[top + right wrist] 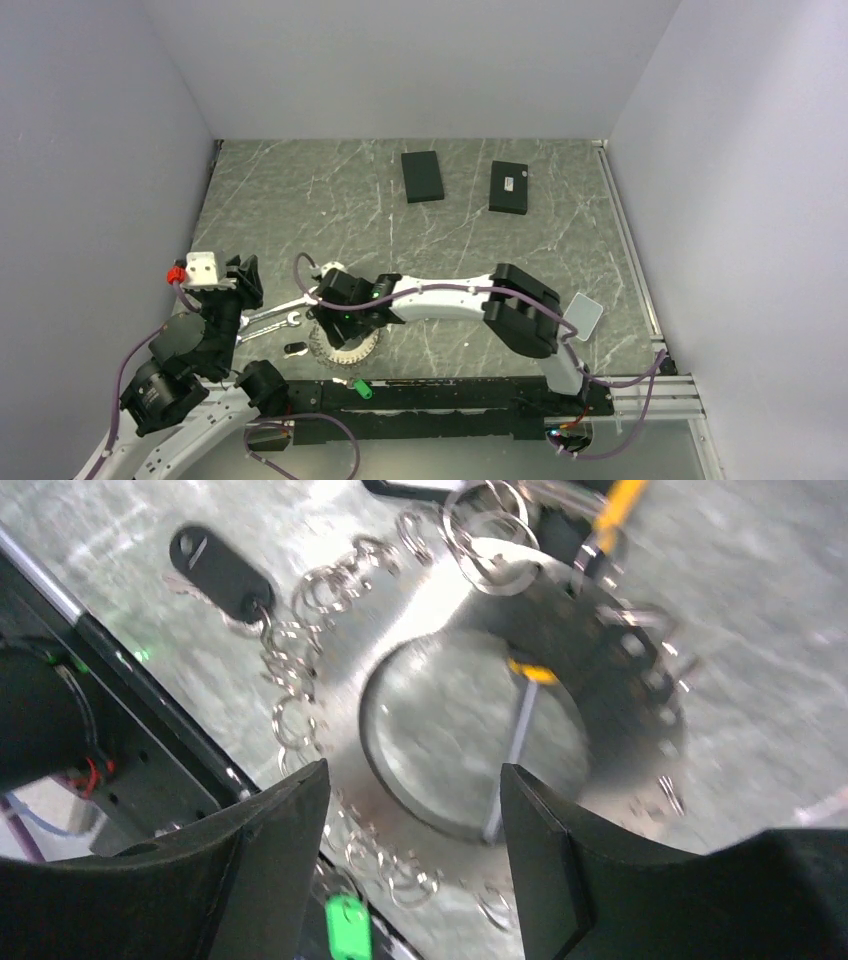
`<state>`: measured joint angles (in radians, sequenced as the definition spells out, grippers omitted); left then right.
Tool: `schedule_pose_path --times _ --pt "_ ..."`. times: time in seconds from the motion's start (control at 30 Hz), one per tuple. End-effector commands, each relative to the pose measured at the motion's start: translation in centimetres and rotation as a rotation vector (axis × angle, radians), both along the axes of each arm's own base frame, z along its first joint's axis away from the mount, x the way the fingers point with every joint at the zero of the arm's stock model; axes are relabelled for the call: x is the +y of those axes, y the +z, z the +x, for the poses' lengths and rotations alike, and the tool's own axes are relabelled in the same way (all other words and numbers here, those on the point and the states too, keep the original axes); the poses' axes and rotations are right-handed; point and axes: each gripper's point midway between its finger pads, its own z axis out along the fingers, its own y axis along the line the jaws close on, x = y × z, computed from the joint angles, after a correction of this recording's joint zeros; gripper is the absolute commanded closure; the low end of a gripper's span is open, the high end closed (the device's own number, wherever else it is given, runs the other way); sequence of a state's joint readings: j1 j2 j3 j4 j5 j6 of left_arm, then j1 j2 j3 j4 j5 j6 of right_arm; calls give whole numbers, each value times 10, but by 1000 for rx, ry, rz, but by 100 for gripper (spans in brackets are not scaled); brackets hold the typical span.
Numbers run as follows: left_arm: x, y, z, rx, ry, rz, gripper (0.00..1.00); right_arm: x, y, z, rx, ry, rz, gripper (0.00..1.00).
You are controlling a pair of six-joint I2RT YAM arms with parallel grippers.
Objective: Put the keys on the keyring
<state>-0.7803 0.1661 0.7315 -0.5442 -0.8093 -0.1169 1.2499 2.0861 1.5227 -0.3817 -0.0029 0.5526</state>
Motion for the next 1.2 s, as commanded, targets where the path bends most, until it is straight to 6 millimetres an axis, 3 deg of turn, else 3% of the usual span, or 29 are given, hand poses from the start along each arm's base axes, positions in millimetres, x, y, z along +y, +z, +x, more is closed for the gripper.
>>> schedule_pose_path --times 0.0,0.2,0.43,0.7,0.8,1.17 --pt "-3 5 1 -13 -11 -15 62 -23 39 18 -104 -33 38 33" --pt "-5 3 3 1 -12 -2 62 -43 46 24 -154 -31 28 25" --pt "-6 1 4 10 -11 3 63 -69 11 53 -173 -82 -110 22" --pt "-9 -1 8 20 -12 24 62 -63 -17 50 -135 -53 -145 24" --pt "-10 -2 9 22 -13 31 62 -61 -21 49 -130 -47 -146 32" --pt "-9 -3 10 22 -10 38 62 -85 -57 59 -250 -62 -293 86"
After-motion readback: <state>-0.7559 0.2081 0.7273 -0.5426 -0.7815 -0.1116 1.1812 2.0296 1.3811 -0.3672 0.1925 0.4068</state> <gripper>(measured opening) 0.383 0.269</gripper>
